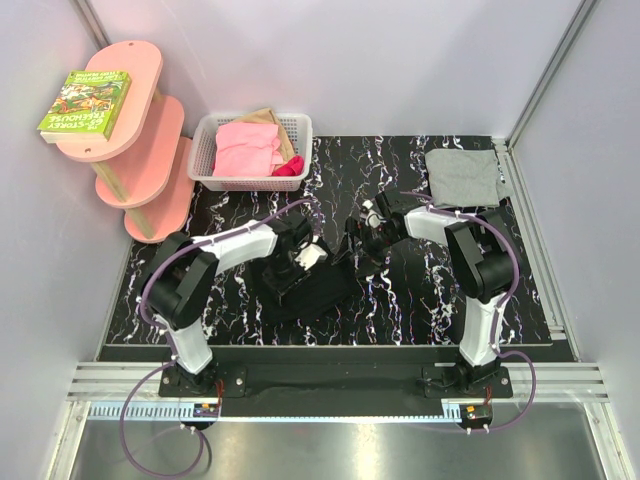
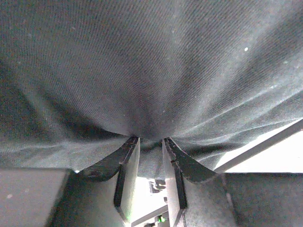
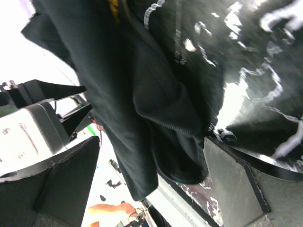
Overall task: Fold and stack the t-shirts
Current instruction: Put the neatly folded tshirt into the corner of the board with the right arm
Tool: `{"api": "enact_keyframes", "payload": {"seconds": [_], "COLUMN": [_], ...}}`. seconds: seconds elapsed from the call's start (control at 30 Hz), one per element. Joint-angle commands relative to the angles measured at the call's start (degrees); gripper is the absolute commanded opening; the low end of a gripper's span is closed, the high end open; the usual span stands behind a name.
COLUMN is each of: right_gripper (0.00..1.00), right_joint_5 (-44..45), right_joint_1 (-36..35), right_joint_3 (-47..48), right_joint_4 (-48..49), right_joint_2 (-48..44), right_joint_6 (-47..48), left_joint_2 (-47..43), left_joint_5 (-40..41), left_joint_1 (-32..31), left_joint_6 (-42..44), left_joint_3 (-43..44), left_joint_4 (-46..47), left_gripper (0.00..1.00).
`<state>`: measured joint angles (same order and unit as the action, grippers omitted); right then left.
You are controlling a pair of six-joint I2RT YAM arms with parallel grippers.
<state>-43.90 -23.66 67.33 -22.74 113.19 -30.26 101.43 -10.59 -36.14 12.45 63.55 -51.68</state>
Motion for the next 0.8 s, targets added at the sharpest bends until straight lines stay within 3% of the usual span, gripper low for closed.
{"api": "enact_keyframes", "payload": {"seconds": [0.0,0.7,0.77], "right_gripper": [1.00,1.00,0.88], "right_joint_5": [14.89,10.24,10.06], "right_joint_1": [-0.16,-11.15,-11.23], "right_joint_3": [-2.11,-1.94,-2.38], "right_joint_4": [-8.81,2.26,2.70], "right_joint_2": [1.07,7.75,7.75], "right_joint_6": [4.16,-4.81,-4.90], "left_joint_2": [3.07,-2.90,-3.25], "left_joint_5": [-2.68,-5.40,-5.23], "left_joint_1": [-0.86,-0.86,-0.86], "left_joint_6": [0.47,-0.41,-0.32], "left_joint_3": [0.70,0.52,0.44], "left_joint_4": [1.32,3.43,3.43], "left_gripper": [0.32,0.31,0.31]}}
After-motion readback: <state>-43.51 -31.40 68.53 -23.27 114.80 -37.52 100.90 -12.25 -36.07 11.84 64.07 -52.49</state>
